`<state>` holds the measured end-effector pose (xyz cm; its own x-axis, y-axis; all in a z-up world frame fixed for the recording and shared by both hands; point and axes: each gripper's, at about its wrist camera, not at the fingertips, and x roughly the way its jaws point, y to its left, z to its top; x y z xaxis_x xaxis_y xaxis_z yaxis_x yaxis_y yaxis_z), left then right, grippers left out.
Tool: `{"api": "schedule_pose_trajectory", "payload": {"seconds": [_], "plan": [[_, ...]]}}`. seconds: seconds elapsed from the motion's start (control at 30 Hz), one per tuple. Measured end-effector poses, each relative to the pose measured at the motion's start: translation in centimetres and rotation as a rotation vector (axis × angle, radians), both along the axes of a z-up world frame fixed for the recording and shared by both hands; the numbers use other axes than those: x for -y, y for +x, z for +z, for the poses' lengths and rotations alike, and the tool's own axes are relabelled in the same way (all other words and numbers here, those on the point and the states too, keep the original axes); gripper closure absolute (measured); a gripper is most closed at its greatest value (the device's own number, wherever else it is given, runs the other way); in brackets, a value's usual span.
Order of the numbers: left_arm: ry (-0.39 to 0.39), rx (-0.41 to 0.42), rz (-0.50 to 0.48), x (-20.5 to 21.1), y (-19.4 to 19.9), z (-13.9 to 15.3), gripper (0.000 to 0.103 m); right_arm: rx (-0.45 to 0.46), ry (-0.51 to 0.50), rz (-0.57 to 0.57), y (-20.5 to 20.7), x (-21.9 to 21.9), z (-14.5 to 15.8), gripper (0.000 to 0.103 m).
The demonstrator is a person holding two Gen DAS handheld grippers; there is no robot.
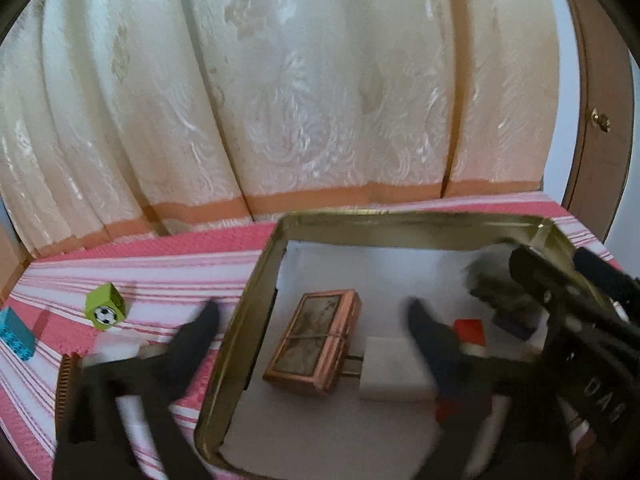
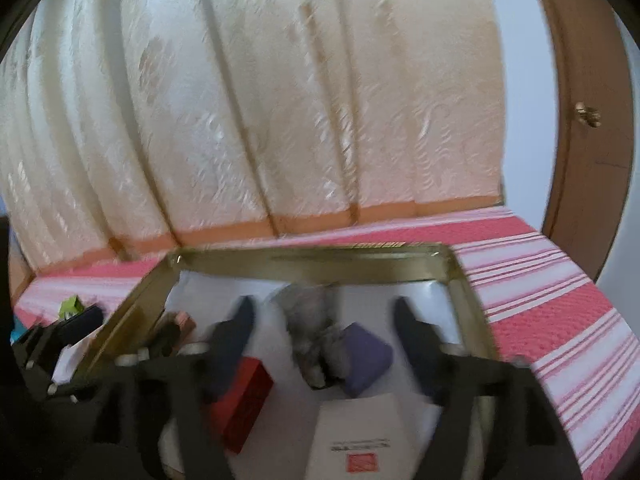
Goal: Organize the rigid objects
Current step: 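Carry the copper box and plush toy into the tin tray and open both tools, then withdraw both tools from the tray toward the brown brush and blue lego brick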
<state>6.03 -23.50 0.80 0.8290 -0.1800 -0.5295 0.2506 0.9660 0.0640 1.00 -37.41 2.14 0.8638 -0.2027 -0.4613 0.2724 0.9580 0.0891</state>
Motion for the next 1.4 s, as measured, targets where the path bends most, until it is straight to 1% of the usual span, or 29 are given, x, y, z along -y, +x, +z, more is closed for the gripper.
{"api": "schedule_pose_trajectory", "payload": {"seconds": [0.03,0.07,0.1,0.13,0.2,0.3,0.43,0.57,0.7,0.73,0.77,0.83,0.9,1.03,1.13,1.27,1.4], "plan": [[-0.006,0.038,-0.007,-0.1,-0.7,0.4,0.0,0.044,0.006,-0.015,-0.7,0.2,0.4,0.018],[-0.004,0.071,-0.017,0.0,-1.2,0.7,0.0,0.077,0.008,-0.025,-1.2,0.3,0.7,0.015],[0.001,0.084,-0.023,0.1,-1.6,0.8,0.0,0.1,0.008,-0.034,-1.6,0.4,1.0,0.01],[0.012,0.093,-0.03,0.2,-1.8,0.8,0.0,0.125,0.007,-0.05,-2.1,0.6,1.3,0.009],[0.019,0.095,-0.034,0.2,-2.2,0.8,0.0,0.15,0.022,-0.067,-2.5,1.0,1.6,0.009],[0.0,0.105,-0.027,-0.4,-2.6,0.9,0.0,0.162,0.045,-0.078,-2.9,1.6,1.8,0.009],[-0.015,0.098,-0.019,-1.2,-3.0,0.8,0.0,0.186,0.041,-0.101,-3.6,1.9,2.1,0.009],[-0.034,0.095,-0.016,-2.1,-3.6,0.8,0.0,0.226,0.015,-0.145,-4.7,1.9,2.3,0.009],[-0.03,0.137,0.014,-3.2,-4.4,1.0,0.0,0.326,-0.022,-0.226,-7.0,1.9,3.0,0.009],[-0.024,0.163,0.025,-3.6,-4.8,1.1,0.0,0.361,-0.026,-0.248,-7.8,1.9,3.0,0.008],[-0.014,0.189,0.037,-3.9,-5.0,1.2,0.0,0.405,-0.032,-0.279,-8.6,1.9,3.0,0.005],[0.005,0.228,0.053,-4.5,-5.4,1.3,0.0,0.446,-0.046,-0.314,-9.4,1.6,3.0,0.004],[-0.007,0.228,0.05,-5.2,-5.5,1.4,0.0,0.448,-0.072,-0.322,-9.7,1.1,3.2,0.004],[-0.043,0.202,0.057,-6.2,-5.2,1.4,0.0,0.394,-0.131,-0.314,-8.9,-0.1,3.0,0.004],[-0.057,0.181,0.051,-6.6,-5.1,1.3,0.0,0.403,-0.15,-0.318,-9.2,-0.7,3.0,0.004],[-0.071,0.177,0.043,-7.0,-5.5,1.2,0.0,0.401,-0.111,-0.346,-10.0,-0.3,2.8,0.004],[-0.067,0.173,0.034,-7.2,-5.7,1.2,0.0,0.345,-0.042,-0.361,-10.2,0.1,2.2,0.004]]}}
